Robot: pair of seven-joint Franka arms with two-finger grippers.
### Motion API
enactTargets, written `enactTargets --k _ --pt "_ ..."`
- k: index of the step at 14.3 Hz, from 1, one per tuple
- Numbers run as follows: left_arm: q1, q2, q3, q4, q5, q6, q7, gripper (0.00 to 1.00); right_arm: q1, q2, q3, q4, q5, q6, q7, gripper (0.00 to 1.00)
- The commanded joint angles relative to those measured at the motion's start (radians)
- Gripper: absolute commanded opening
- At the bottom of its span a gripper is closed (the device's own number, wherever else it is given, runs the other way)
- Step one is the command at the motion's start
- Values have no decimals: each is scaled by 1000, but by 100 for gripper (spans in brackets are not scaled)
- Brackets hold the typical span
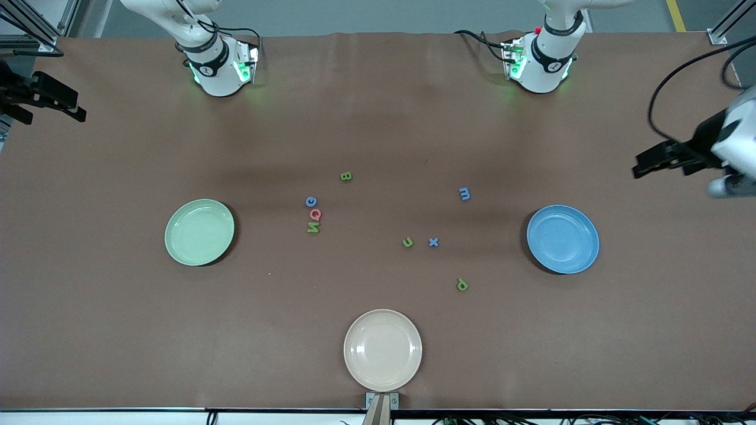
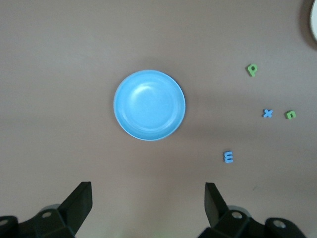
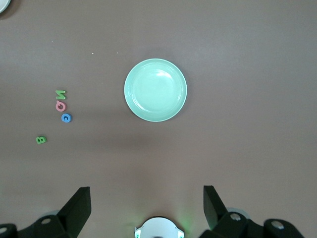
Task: Sort upper and lower case letters into plates
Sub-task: 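Reach the left gripper to the p while the right gripper reaches the B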
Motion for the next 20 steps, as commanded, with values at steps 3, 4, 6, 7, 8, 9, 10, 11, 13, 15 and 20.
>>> enactTargets --k 3,4,6,7,8,9,10,11,13,15,20 --pt "-102 147 2 25 -14 83 -172 100 1 -21 -2 2 5 1 -10 100" --pt "-123 180 2 25 -14 120 -230 100 -1 -18 -2 19 2 -5 -10 100" --pt "-166 246 2 24 -12 200 -362 100 -6 -7 -4 31 -2 -3 -10 100" --pt "-175 267 2 22 -12 240 -423 100 -7 0 -5 31 -2 -5 -7 100" --pt "-186 286 2 19 -12 272 -476 100 -7 26 -5 26 0 0 -7 100" --pt "-208 309 2 22 -12 295 -540 100 -7 72 -5 32 -2 -2 -10 100" --pt "-221 339 2 24 -14 341 -617 100 -6 88 -4 36 -2 11 -12 100" --pt "-228 365 2 24 -14 401 -707 100 -9 102 -5 31 8 41 -10 100" --pt "-272 428 2 28 -12 496 -906 100 -9 183 -5 34 5 52 -10 100" --pt "-292 494 2 31 -6 571 -1051 100 2 224 -4 34 2 55 -12 100" --pt "-326 652 4 105 -6 648 -1114 100 56 223 4 -36 86 89 130 100"
